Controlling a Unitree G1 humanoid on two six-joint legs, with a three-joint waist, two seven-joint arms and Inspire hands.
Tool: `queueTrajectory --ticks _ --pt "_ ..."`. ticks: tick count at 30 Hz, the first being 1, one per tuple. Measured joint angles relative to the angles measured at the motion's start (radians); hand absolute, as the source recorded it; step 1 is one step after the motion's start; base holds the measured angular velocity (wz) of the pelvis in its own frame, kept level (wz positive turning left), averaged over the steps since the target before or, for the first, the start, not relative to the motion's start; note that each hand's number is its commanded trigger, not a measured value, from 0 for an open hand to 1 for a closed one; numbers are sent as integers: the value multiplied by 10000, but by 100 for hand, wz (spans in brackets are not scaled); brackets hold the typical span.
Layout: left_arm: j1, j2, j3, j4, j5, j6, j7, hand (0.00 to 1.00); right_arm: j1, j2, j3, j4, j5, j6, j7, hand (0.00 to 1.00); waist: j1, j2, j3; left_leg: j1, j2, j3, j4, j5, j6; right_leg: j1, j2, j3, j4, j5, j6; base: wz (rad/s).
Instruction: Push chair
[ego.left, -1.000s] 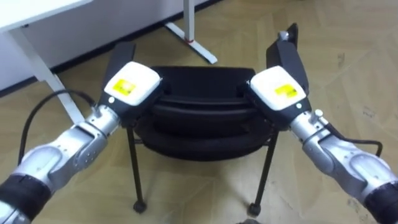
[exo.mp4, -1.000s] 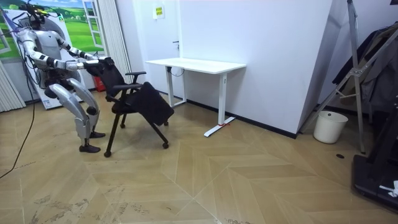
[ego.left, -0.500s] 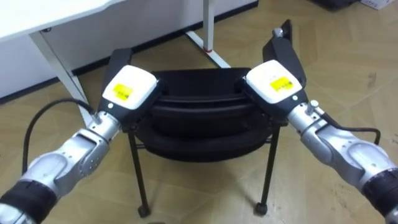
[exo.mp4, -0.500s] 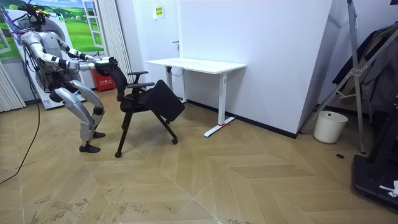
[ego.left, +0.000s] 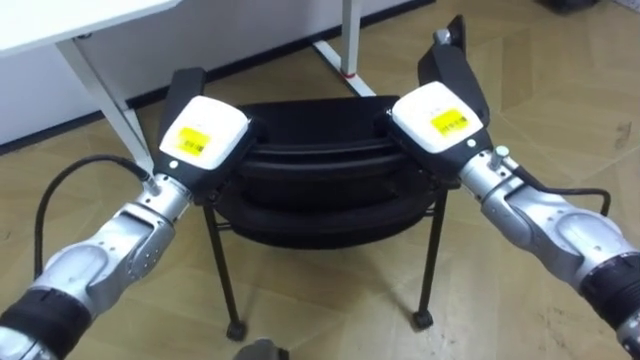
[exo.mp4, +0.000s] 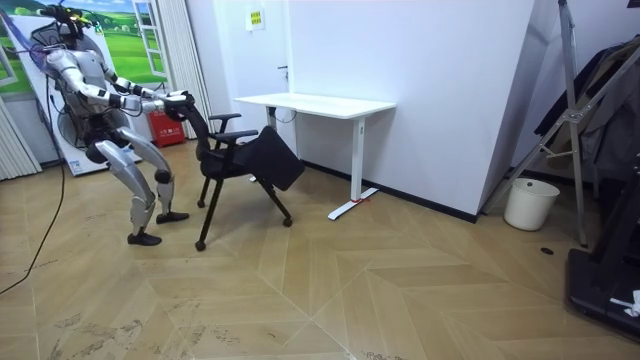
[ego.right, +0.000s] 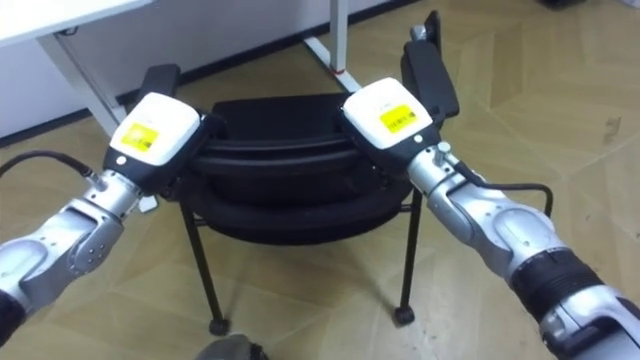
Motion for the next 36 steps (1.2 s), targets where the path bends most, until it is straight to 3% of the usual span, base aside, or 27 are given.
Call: queueTrajectory --ticks 6,9,13,15,16,17,18,19,20,21,22,24,25,26,27,28,29,32,34,36 --pt "-104 21 8 -106 1 91 -5 100 -53 9 0 -83 -2 158 -1 100 13 -79 57 -61 -36 64 212 -57 78 156 -135 -78 -22 -183 186 10" --pt "-135 66 -2 -181 -2 127 -14 100 -50 5 7 -107 -3 208 -100 100 14 -119 44 -21 -170 85 209 -127 161 211 -236 -88 -35 -285 266 9" --pt "39 -5 -13 -205 26 155 -37 100 98 7 17 -103 -18 207 -103 100 42 -181 37 391 -250 457 171 -614 407 585 -461 -61 -38 -440 463 -1" --pt "237 -49 -64 -177 27 169 -21 100 270 33 64 -90 -34 208 -107 100 38 -179 -10 663 -399 493 202 -1039 490 873 -576 16 -7 -469 610 -6" --pt "356 -95 -84 -131 27 163 13 100 356 29 131 -91 -38 211 -108 100 30 -158 -107 762 -506 446 245 -1234 580 883 -580 91 287 -354 811 0" --pt "359 -144 -99 -53 19 135 11 100 357 1 202 -94 -40 241 -109 100 -3 -46 -95 812 -490 446 443 -1379 654 706 -655 156 907 121 1006 3" --pt "338 -189 -108 7 23 121 10 100 378 8 218 -89 -39 283 -109 100 -21 29 -99 835 -441 414 559 -1481 683 578 -698 181 1286 431 998 4" --pt "280 -230 -107 108 28 72 2 100 414 71 217 -43 -28 333 -113 100 20 141 -148 918 -325 347 679 -1629 729 227 -710 439 2020 1050 997 0" --pt "179 -244 -120 229 50 19 -2 100 439 127 221 -9 -4 393 -126 100 10 176 -57 1100 -326 153 754 -1749 736 -144 -597 788 2594 1723 1008 0" --pt "105 -242 -168 281 57 -29 -1 100 488 137 222 -1 13 422 -149 100 13 301 19 1162 -312 40 759 -1811 735 -303 -473 941 2770 1772 1059 -10" --pt "35 -209 -218 359 56 -117 20 100 543 169 223 -27 23 464 -206 100 103 272 15 1219 -286 -84 736 -1888 722 -730 -259 1133 2715 1532 1215 -12" --pt "45 15 -210 410 51 -194 132 100 560 410 225 -60 -38 576 -215 100 129 246 7 1261 -306 -353 707 -1934 640 -1337 -44 1177 1872 1396 1247 10" --pt "41 164 -208 468 39 -246 175 100 562 597 220 -20 -109 625 -214 100 15 165 38 1334 -316 -481 711 -1979 563 -1488 0 1188 740 1469 1254 52" --pt "46 266 -202 474 38 -288 186 100 589 705 218 -13 -122 636 -214 100 -97 26 7 1345 -347 -619 788 -2057 463 -1495 85 1416 -598 1632 1295 63" --pt "47 320 -193 470 34 -303 187 100 598 732 218 -13 -116 626 -214 100 -189 4 12 1310 -304 -725 918 -2156 373 -1497 159 1497 -838 1947 1272 66" --pt "85 376 -204 466 31 -304 185 100 642 758 221 -22 -117 642 -209 100 -190 -110 -124 1172 -147 -876 1226 -2336 182 -1377 427 1442 -783 1988 1170 45" --pt "40 377 -204 449 15 -307 182 100 580 727 210 -38 -118 670 -208 100 -102 91 -155 1105 165 -852 1431 -2470 -40 -1325 591 1232 -735 1985 981 28" --pt "10 300 -113 468 8 -271 143 100 418 689 210 -31 -129 685 -109 100 59 112 -155 1186 427 -803 1361 -2563 -254 -1223 578 896 -699 2008 381 7" --pt "26 265 -28 348 31 -214 144 100 328 665 197 -50 -174 685 -68 100 31 136 -171 1240 497 -802 1207 -2526 -372 -1169 577 780 -742 1942 284 10" --pt "30 268 29 307 60 -157 159 100 268 680 164 -41 -210 685 -60 100 43 128 -116 1354 509 -846 1030 -2504 -412 -1055 575 685 -813 1877 251 10"
